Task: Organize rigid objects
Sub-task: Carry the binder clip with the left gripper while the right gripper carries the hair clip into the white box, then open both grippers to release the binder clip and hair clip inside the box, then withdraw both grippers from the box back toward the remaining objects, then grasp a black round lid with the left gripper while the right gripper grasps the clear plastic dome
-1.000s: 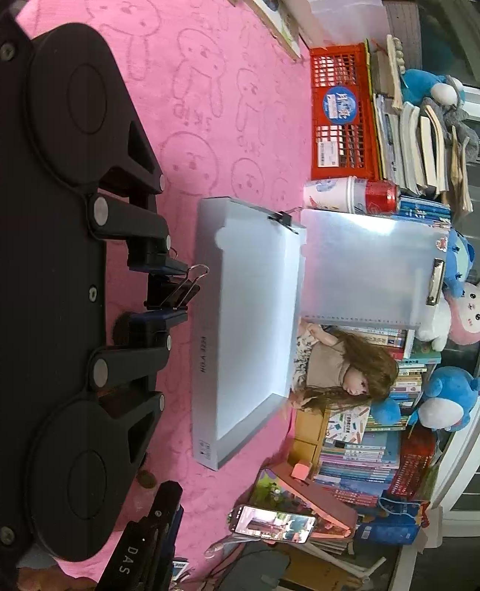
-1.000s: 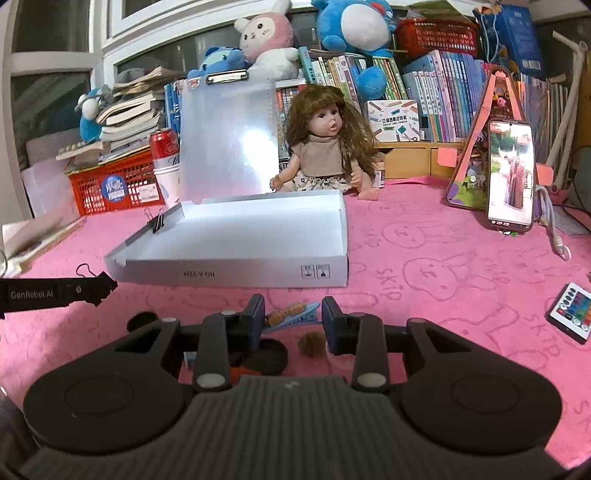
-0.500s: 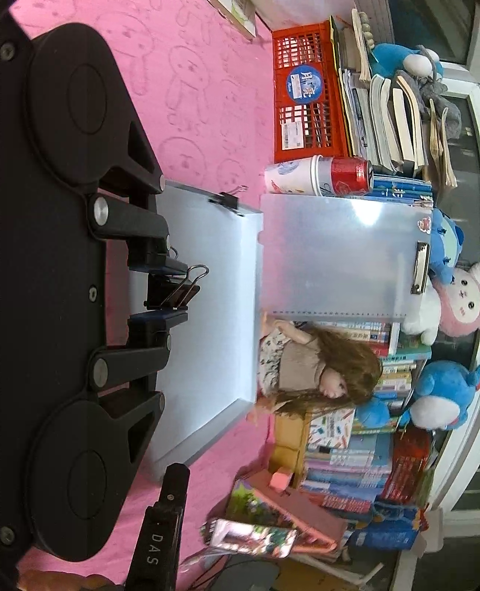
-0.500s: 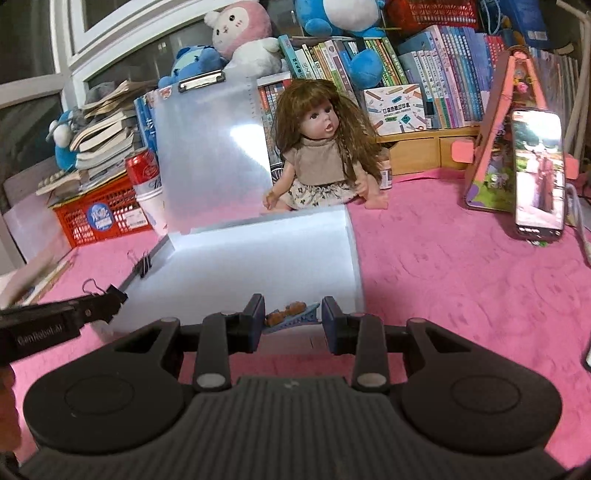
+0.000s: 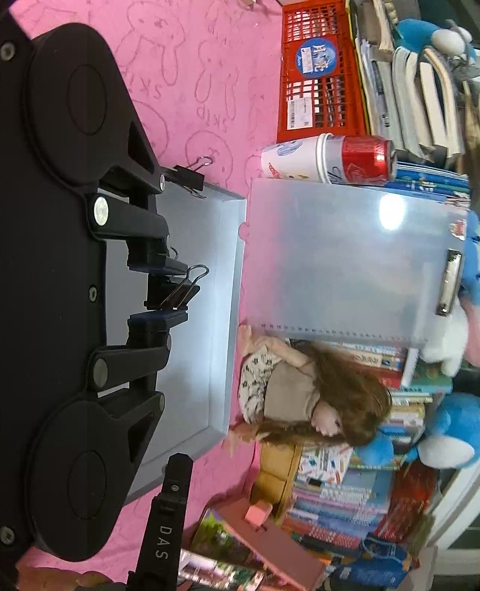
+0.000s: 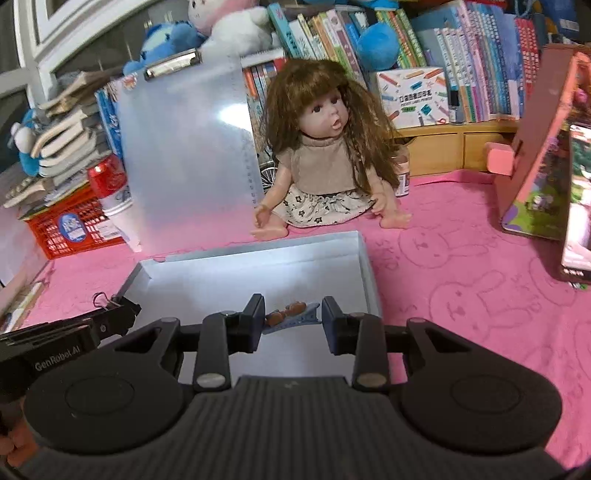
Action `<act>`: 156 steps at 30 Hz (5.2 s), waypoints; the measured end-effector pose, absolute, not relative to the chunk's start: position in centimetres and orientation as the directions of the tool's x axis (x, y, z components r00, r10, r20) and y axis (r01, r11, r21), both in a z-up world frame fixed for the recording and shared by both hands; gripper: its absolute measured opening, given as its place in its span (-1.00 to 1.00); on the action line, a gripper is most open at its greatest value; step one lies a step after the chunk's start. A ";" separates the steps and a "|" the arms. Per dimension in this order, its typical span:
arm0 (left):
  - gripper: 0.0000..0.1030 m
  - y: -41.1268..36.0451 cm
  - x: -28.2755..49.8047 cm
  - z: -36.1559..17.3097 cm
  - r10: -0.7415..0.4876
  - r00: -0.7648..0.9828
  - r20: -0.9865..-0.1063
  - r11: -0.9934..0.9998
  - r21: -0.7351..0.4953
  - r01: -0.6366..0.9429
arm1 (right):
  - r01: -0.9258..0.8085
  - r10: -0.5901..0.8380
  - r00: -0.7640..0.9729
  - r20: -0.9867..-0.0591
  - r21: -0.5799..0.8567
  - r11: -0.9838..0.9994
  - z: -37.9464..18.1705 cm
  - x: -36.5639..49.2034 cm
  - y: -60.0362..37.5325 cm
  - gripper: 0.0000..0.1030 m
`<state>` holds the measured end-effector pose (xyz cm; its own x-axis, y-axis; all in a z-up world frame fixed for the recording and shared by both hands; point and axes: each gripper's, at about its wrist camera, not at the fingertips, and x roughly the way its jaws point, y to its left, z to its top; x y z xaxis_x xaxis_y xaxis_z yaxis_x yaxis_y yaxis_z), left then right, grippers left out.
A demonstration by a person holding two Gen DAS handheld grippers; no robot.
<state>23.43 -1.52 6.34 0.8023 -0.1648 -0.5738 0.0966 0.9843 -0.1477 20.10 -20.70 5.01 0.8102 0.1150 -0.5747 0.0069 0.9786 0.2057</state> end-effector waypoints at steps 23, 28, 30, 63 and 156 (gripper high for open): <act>-0.63 -1.8 31.6 0.8 -0.072 0.758 -0.649 0.997 -0.076 0.029 | 0.038 0.043 0.747 -0.664 0.108 0.993 0.9 29.1 -17.8 -0.26; -0.63 -2.1 31.8 0.8 -0.073 0.750 -0.658 0.997 -0.061 0.044 | 0.041 0.029 0.732 -0.681 0.086 0.995 0.3 29.6 -17.6 -0.26; -0.63 -2.2 31.9 0.7 -0.070 0.748 -0.660 0.998 -0.052 0.048 | 0.047 0.024 0.727 -0.686 0.085 0.995 0.1 29.7 -17.6 -0.26; -0.05 -2.2 30.2 2.1 -0.083 0.758 -0.646 0.996 -0.046 0.070 | 0.044 0.022 0.752 -0.659 0.084 0.996 1.6 28.2 -18.1 0.27; -0.26 -2.2 4.3 -0.2 -0.265 0.788 -0.556 0.952 -0.024 0.304 | -0.094 0.052 0.871 -0.488 -0.063 0.994 -2.1 0.7 -23.8 -0.16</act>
